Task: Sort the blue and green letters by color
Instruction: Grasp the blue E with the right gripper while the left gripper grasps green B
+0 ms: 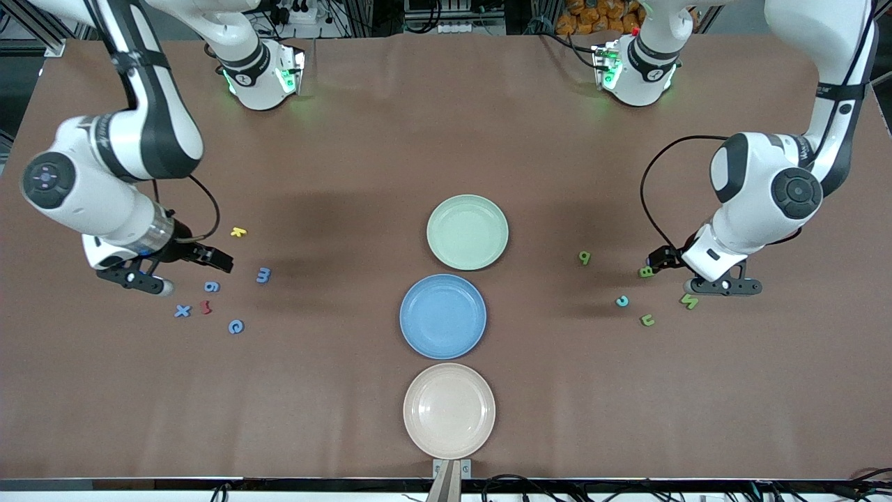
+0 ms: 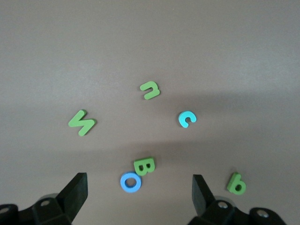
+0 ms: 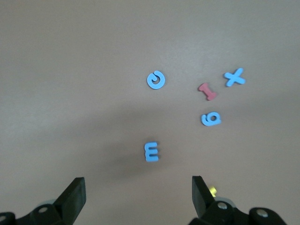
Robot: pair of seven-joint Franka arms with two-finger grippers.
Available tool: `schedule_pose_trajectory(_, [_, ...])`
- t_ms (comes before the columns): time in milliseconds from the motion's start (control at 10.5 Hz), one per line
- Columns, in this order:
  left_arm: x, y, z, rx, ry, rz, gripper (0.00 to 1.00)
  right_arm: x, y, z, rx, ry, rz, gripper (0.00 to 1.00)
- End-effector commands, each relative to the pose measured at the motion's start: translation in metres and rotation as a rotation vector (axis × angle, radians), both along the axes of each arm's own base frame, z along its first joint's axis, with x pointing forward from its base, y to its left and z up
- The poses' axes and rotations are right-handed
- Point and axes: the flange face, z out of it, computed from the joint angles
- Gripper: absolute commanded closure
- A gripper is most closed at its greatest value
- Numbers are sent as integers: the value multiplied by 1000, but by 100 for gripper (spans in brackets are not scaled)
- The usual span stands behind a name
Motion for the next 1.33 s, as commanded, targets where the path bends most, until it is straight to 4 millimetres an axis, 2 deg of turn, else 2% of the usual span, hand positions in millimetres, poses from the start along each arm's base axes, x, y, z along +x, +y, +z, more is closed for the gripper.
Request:
schedule_pose_trajectory(0, [-5, 2, -32, 16, -19, -8, 4, -10, 14, -72, 22, -20, -42, 0])
schedule_pose_trajectory(190, [-10, 3, -47, 55, -6, -52, 7, -10, 13, -118, 23, -14, -42, 0])
schedule_pose_trajectory(285, [-9, 14, -55, 62, 6, -45, 9, -15, 15, -137, 20, 2, -32, 0])
schedule_pose_trajectory(476, [-11, 14, -75, 59, 30, -44, 10, -28, 17, -169, 9, 17, 2, 0])
schedule_pose_trajectory(666, [-11, 13, -91, 56, 53, -40, 11, -39, 17, -190, -1, 24, 22, 0])
schedule_pose_trajectory(856, [-10, 7, -96, 54, 59, -15, 11, -46, 18, -196, -3, 22, 28, 3])
schedule_pose_trajectory(1046, [-8, 4, -105, 52, 70, -14, 11, -46, 19, -196, -20, 17, 60, 33])
schedule_pose_trajectory(1141, [-8, 2, -107, 51, 73, -17, 13, -46, 18, -196, -21, 19, 63, 56])
schedule_pose_trajectory(1237, [-7, 1, -109, 51, 72, -18, 15, -46, 18, -196, -22, 19, 65, 73])
